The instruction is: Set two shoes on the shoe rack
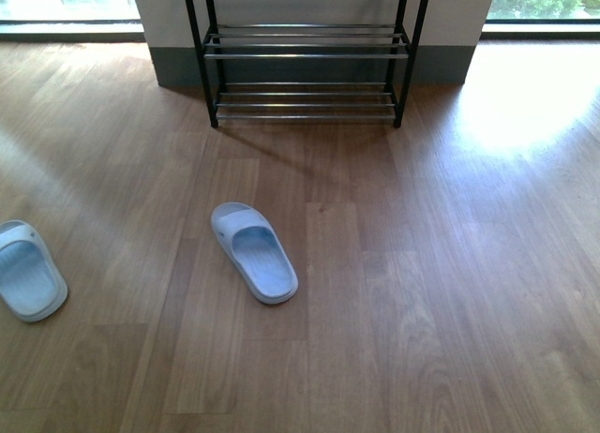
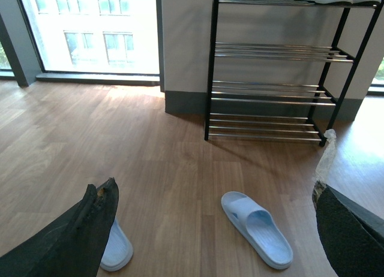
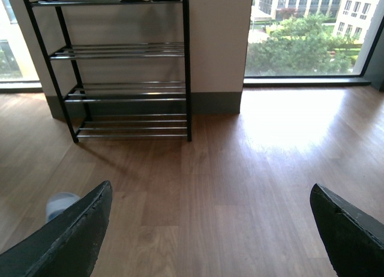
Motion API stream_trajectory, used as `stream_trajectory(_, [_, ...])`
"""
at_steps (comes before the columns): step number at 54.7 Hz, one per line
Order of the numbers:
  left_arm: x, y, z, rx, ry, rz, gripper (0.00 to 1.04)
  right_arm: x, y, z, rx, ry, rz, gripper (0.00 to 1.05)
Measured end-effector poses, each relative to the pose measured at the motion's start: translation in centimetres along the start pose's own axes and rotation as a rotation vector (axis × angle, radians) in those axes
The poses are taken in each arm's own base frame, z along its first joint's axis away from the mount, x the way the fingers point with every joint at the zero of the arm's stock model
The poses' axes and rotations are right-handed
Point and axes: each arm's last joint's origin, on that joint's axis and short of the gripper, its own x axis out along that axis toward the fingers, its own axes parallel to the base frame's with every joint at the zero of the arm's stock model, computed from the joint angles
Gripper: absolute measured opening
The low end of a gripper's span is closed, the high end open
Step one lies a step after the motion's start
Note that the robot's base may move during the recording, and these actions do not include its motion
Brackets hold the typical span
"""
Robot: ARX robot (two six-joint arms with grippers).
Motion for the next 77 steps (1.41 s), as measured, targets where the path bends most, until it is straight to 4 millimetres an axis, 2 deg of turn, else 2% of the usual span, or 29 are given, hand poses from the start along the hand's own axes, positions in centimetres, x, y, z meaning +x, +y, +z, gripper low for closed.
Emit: stream_trajectory(77, [0.0,0.0,0.01,0.0,-0.001,-0.001,0.95,0.0,0.0,0.0,0.0,0.0,-0.001,0.96])
